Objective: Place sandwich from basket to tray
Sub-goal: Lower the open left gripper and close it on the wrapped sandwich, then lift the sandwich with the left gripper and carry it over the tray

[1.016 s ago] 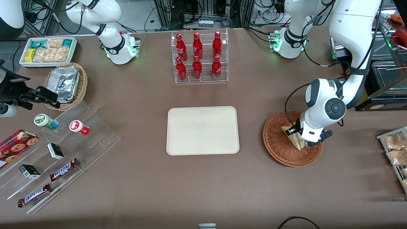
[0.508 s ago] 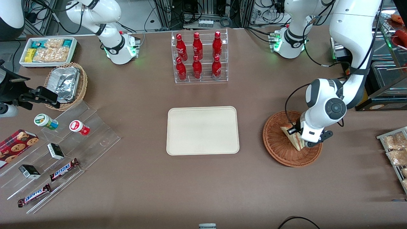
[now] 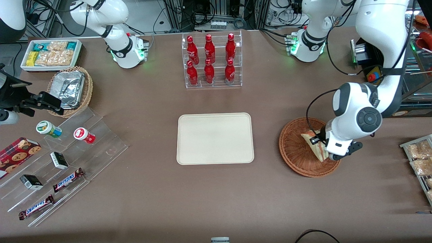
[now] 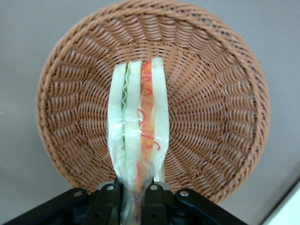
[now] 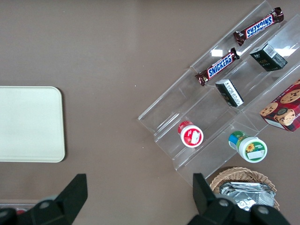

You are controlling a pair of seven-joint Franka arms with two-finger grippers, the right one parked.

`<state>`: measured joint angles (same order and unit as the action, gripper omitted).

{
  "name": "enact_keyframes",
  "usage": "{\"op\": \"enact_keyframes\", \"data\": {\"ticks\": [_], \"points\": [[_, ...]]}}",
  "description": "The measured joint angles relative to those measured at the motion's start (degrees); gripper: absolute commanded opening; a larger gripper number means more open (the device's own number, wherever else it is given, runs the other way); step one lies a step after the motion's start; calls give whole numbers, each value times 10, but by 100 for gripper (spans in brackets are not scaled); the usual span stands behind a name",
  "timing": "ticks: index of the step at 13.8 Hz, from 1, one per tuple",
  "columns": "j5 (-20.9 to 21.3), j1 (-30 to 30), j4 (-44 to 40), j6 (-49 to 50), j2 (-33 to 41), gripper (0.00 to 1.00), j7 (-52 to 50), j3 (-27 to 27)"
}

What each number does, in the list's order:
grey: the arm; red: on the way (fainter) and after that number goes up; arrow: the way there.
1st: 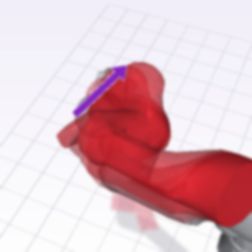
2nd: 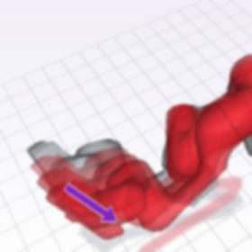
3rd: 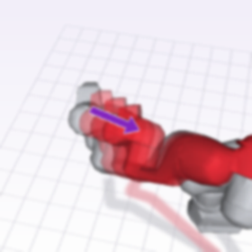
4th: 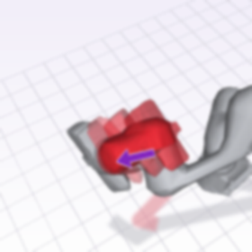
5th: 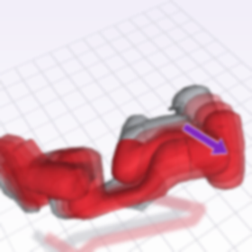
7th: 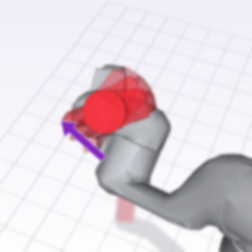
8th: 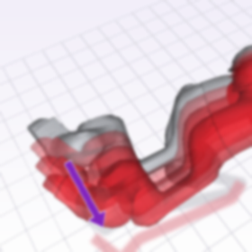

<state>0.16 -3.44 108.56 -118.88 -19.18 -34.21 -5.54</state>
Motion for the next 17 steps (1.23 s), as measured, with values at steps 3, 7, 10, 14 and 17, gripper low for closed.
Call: {"op": "enact_keyframes", "data": {"ticks": [3,7,10,14,17], "points": [[0,0,-42,60,4,0,0,0],[0,-1,-114,174,17,0,17,-5],[0,-8,-152,222,25,0,32,-21],[0,-12,-157,224,26,0,77,-65],[-1,-13,-157,225,25,0,125,-90]]}}
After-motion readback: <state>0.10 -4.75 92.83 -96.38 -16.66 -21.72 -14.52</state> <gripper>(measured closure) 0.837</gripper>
